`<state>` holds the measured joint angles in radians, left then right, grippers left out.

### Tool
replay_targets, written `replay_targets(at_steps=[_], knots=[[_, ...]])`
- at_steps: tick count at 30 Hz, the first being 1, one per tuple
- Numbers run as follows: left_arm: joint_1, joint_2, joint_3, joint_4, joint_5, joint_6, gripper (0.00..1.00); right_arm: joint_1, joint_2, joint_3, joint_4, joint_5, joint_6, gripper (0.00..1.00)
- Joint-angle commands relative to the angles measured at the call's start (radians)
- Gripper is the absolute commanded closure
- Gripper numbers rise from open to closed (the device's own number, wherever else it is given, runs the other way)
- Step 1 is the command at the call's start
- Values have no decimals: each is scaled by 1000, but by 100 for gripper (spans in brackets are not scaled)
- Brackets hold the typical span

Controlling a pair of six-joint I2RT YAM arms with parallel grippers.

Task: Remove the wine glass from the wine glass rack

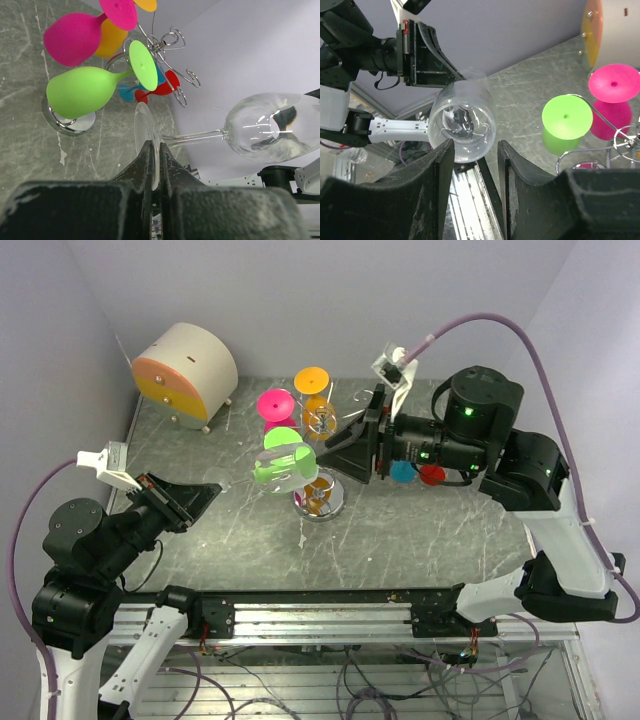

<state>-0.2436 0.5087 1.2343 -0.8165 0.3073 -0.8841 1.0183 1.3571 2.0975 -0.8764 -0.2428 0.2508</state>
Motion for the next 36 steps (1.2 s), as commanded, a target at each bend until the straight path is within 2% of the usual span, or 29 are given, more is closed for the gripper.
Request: replay_targets(at_steps=[1, 9, 13, 16, 17, 22, 28, 32, 36], knots=[[4, 5, 42, 81, 35, 3, 93, 1, 27, -17, 35, -47, 24, 61], [5, 11, 78, 84, 47, 9, 93, 0, 53, -47, 71, -42, 23, 62], [5, 16, 80, 85, 53, 7, 93, 0, 65, -55, 98, -72, 32, 77], [4, 16, 72, 86, 55, 5, 93, 0, 71, -47, 105, -76, 41, 98], [4, 16, 70, 86, 51, 5, 93, 0, 72, -42, 103, -65, 44, 100], [4, 23, 67, 78, 38, 10, 76, 1, 24, -54, 117, 101, 45, 100], [4, 52, 79, 54, 14, 17, 47, 1, -107, -76, 166, 364, 33, 100], [4, 70, 84, 45, 4, 21, 44, 1, -217, -110, 227, 584, 10, 100], [4, 72, 68, 63, 5, 20, 45, 2, -275, -127, 264, 895, -92, 100]])
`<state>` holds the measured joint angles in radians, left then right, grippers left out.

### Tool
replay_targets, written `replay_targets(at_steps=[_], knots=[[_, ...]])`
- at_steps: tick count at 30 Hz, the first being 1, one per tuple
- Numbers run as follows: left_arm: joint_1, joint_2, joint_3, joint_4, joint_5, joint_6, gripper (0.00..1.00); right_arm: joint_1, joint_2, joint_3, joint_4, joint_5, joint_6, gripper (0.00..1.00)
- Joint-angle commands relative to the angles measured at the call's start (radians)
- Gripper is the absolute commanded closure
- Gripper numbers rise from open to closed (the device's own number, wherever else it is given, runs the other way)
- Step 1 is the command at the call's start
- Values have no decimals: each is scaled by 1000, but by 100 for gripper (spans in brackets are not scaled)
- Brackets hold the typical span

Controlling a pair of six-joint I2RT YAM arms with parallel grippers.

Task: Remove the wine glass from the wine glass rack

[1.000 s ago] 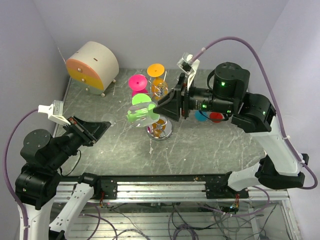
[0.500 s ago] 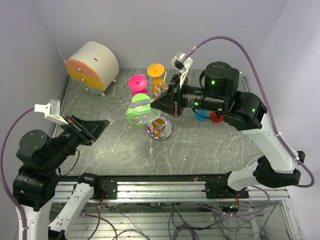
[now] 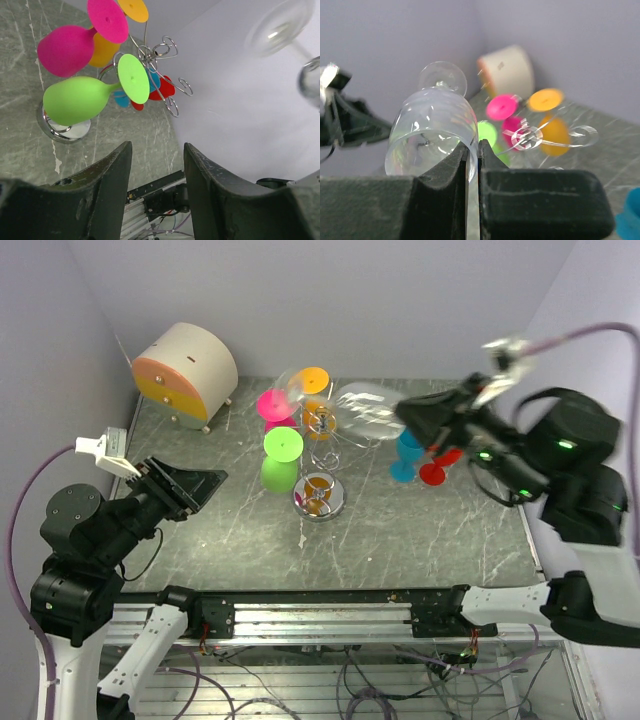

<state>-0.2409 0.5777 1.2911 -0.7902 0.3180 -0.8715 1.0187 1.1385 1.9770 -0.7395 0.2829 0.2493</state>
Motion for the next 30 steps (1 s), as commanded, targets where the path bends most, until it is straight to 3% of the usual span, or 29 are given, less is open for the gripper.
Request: replay_targets(at_steps=[1, 8, 10, 13, 19, 22, 24, 26, 30], knots=[[2, 5, 9, 38, -7, 10, 45, 1, -52, -7, 131, 450, -134, 100], [2, 22, -4, 39, -11, 29, 47, 1, 72, -62, 367, 841, -519, 100], [2, 21, -9, 42, -13, 28, 47, -8, 134, -51, 438, 869, -611, 100], [2, 18, -16, 47, -12, 26, 47, -88, 248, 75, 378, 852, -599, 100], [2, 4, -31, 34, -12, 27, 47, -474, 512, 360, 46, 557, -385, 100], [2, -6, -33, 18, -18, 31, 47, -719, 577, 328, -33, 287, -215, 100], [2, -11, -28, 3, -23, 37, 47, -902, 662, 391, -183, 70, -90, 100], [2, -14, -12, -20, -33, 48, 47, -1062, 707, 370, -244, -38, -14, 100], [2, -25, -5, -56, -58, 72, 47, -1249, 673, 193, -239, -177, 13, 100]])
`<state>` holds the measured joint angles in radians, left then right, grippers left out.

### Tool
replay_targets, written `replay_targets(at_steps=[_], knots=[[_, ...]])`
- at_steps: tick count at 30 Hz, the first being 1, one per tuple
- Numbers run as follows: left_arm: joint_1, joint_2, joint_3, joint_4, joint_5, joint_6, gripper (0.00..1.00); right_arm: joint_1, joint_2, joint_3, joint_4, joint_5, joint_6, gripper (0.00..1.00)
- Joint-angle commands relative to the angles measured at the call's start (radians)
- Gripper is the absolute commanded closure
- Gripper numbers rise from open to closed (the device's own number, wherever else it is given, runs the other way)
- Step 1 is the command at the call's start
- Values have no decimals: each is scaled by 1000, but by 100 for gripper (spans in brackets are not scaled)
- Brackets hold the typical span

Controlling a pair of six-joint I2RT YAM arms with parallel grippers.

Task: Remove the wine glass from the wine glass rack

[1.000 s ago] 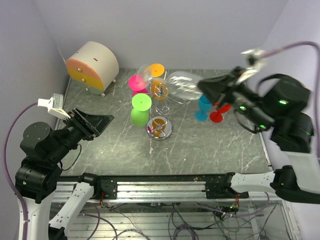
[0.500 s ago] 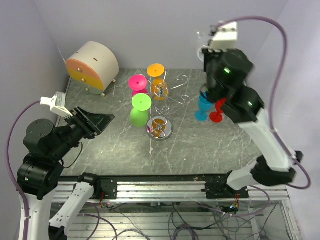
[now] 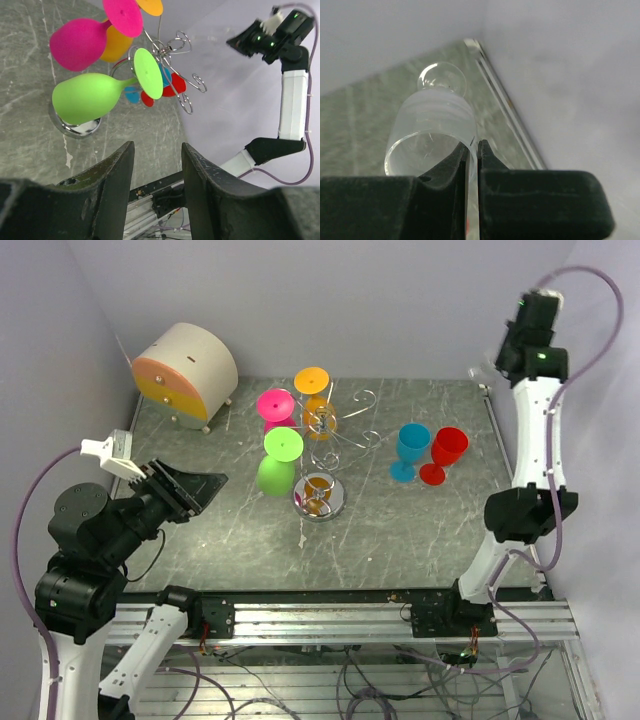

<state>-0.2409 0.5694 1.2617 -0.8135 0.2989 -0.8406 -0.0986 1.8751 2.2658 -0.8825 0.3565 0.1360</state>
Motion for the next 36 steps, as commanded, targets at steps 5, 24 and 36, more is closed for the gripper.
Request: replay_targets(at_steps=[5, 24, 36], knots=[[2, -16, -15, -27, -27, 42, 47, -226, -146, -323, -53, -292, 127, 100], [2, -36, -73, -79, -53, 59, 49, -184, -237, -657, 8, -172, 98, 100], [2, -34, -92, -106, -58, 54, 49, -138, -230, -723, 15, -94, 77, 100]])
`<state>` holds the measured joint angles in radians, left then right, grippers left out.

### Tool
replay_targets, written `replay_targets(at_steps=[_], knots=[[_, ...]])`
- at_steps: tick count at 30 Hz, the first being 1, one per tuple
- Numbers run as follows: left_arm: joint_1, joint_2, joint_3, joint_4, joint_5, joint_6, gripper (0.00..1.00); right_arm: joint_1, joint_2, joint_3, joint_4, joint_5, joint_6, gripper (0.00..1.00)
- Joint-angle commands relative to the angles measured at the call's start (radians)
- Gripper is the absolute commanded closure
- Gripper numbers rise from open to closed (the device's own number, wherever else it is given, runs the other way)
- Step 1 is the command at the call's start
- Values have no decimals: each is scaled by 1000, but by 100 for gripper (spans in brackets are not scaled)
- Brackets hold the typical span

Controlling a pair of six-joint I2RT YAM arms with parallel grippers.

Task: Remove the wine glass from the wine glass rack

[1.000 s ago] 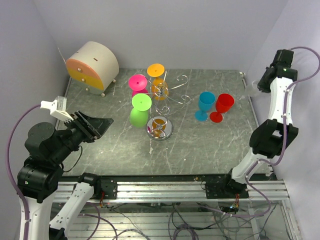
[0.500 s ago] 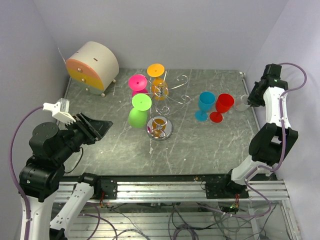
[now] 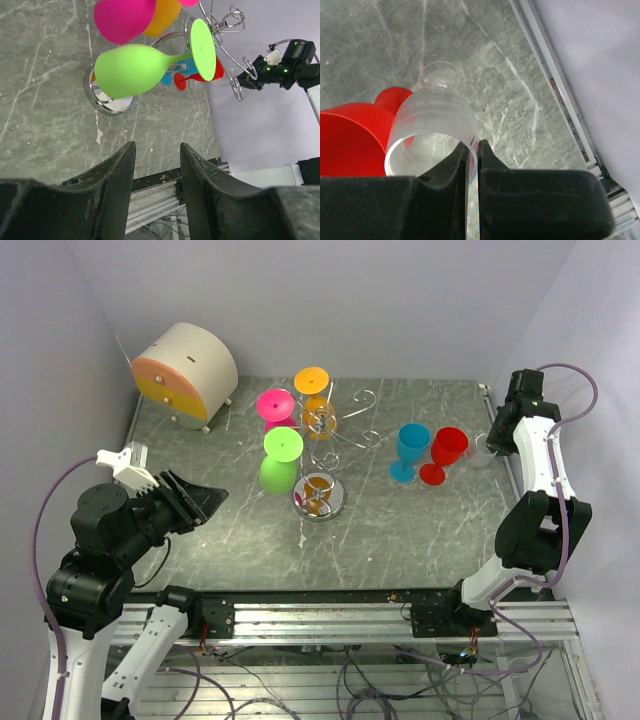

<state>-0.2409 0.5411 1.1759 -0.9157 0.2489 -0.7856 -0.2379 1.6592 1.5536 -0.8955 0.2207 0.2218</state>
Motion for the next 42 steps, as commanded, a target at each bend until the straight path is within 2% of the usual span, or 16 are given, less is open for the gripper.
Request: replay_targets(at_steps=[1, 14, 16, 22, 33, 37, 39, 42], knots=[[2, -6, -4, -6, -12, 0, 49, 2, -13, -14, 29, 46, -9, 100], [2, -5, 27, -39, -48, 9, 48, 6, 46, 13, 11, 57, -4, 96], [2, -12, 29, -43, -56, 8, 48, 6, 50, 22, 6, 51, 2, 92], [2, -26, 16, -50, -60, -7, 48, 12, 20, 31, 15, 18, 1, 64], [2, 6, 60, -68, -116, 3, 48, 55, -144, 114, -9, 34, 0, 58], [2, 29, 92, -78, -164, 28, 48, 76, -203, 135, -1, -69, 4, 58], [2, 42, 89, -57, -168, 18, 48, 87, -249, 120, 43, -248, 3, 59], [2, 75, 56, 23, -122, -30, 48, 107, -329, 68, 157, -616, 35, 60]])
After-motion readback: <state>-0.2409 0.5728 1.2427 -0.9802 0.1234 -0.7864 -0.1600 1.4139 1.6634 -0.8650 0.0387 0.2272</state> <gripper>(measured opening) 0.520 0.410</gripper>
